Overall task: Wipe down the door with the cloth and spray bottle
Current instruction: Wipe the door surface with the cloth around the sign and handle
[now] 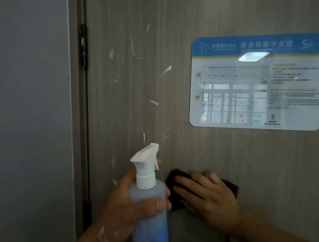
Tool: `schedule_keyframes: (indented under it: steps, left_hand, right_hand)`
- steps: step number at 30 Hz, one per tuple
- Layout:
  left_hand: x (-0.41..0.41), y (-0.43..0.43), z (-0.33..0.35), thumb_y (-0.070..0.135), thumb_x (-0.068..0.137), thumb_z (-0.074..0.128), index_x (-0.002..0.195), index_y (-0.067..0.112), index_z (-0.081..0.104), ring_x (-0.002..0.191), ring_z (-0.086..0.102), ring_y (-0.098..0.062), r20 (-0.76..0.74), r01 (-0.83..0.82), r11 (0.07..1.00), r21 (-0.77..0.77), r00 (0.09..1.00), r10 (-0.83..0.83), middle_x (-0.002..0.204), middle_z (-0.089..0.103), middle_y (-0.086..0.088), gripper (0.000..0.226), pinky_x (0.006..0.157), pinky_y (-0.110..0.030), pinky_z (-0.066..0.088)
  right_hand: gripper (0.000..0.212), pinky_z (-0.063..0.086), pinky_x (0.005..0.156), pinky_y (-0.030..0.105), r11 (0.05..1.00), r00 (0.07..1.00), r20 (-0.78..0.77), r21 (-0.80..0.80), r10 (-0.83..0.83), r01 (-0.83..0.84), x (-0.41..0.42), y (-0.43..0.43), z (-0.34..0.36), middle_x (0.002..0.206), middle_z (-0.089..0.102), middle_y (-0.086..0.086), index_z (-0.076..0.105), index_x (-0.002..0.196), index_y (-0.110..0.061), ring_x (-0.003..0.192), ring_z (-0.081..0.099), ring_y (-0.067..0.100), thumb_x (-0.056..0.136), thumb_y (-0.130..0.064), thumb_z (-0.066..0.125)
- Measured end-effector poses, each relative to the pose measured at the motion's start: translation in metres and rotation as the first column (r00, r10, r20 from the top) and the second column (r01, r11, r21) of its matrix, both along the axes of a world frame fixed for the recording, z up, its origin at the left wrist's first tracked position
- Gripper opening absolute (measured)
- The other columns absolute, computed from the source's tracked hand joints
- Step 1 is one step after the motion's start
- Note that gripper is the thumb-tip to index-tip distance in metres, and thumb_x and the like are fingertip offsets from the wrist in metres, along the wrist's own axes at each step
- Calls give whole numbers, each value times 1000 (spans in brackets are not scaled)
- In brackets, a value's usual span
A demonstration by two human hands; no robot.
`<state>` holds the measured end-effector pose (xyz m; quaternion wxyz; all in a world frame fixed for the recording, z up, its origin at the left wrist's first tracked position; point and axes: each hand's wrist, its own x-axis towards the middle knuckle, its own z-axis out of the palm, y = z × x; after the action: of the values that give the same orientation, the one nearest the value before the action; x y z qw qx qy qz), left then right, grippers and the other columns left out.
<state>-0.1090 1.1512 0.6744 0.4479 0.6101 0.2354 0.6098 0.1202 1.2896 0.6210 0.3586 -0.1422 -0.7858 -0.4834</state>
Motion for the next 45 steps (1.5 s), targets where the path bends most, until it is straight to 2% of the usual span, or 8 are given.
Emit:
schedule_keyframes:
  steps: [3, 7, 9, 20, 32, 36, 39, 45]
  left_hand:
    - [-3, -2, 2, 24, 42, 96, 113, 9, 61, 70, 67, -39, -14, -22, 1000, -7, 1000, 21, 87, 70, -25, 80, 64, -38, 56]
    - [-2, 5, 12, 12, 49, 83, 116, 19, 64, 73, 67, -38, -22, -32, 999, -17, 999, 31, 88, 69, -23, 70, 65, -39, 55]
    - [2, 10, 15, 12, 50, 82, 118, 16, 62, 73, 67, -38, -22, -30, 999, -21, 999, 29, 88, 68, -25, 71, 65, -39, 54]
    - [9, 16, 20, 15, 50, 82, 120, 8, 57, 74, 67, -36, -40, -57, 998, -33, 998, 56, 88, 69, -22, 74, 65, -38, 54]
    - [-5, 6, 21, 17, 47, 83, 114, 7, 58, 73, 67, -38, -12, -83, 996, -12, 997, 83, 89, 70, -22, 72, 64, -41, 56]
    - [-5, 6, 19, 22, 35, 95, 113, 2, 58, 69, 68, -39, -17, -51, 999, 0, 999, 51, 87, 71, -25, 89, 61, -40, 56]
    - [-7, 6, 17, 26, 31, 99, 113, 19, 67, 68, 68, -41, 18, 14, 1000, 22, 1000, -14, 84, 70, -27, 88, 62, -43, 55]
    - [-22, 1, 1, 23, 35, 99, 125, 1, 53, 65, 66, -43, 16, 46, 999, 6, 999, -46, 82, 67, -33, 104, 58, -39, 54]
  right_hand:
    - [27, 37, 79, 38, 999, 997, 82, 33, -5, 2, 16, 2, 18, 136, 66, -3, 74, 122, -27, 105, 62, 22, 101, -40, 62]
    - [29, 42, 74, 39, 998, 988, -154, 57, -28, 37, 8, 3, 79, 134, 67, 0, 74, 122, -22, 100, 66, 25, 100, -38, 64]
    - [30, 44, 73, 40, 998, 976, -216, 57, -23, 36, 5, 4, 83, 135, 66, 0, 75, 122, -21, 101, 65, 26, 98, -37, 67]
    - [31, 45, 73, 39, 998, 977, -203, 20, -57, 62, 23, 0, 39, 136, 65, -2, 74, 123, -23, 101, 62, 25, 101, -39, 60]
    - [31, 45, 74, 40, 995, 976, -205, 42, -77, 87, 2, 0, 56, 137, 65, 1, 73, 124, -22, 103, 65, 26, 100, -38, 63]
    - [30, 43, 77, 39, 996, 944, -324, 41, -62, 79, -42, 1, 103, 135, 66, 2, 73, 124, -21, 102, 64, 25, 100, -36, 64]
    - [29, 40, 76, 38, 997, 909, -414, 30, -50, 68, -64, 5, 107, 135, 65, 1, 73, 124, -20, 100, 62, 25, 100, -34, 65]
    - [32, 36, 79, 38, 999, 999, 6, 25, -38, 38, -37, 1, 19, 140, 60, 0, 66, 130, -24, 104, 57, 24, 105, -36, 50]
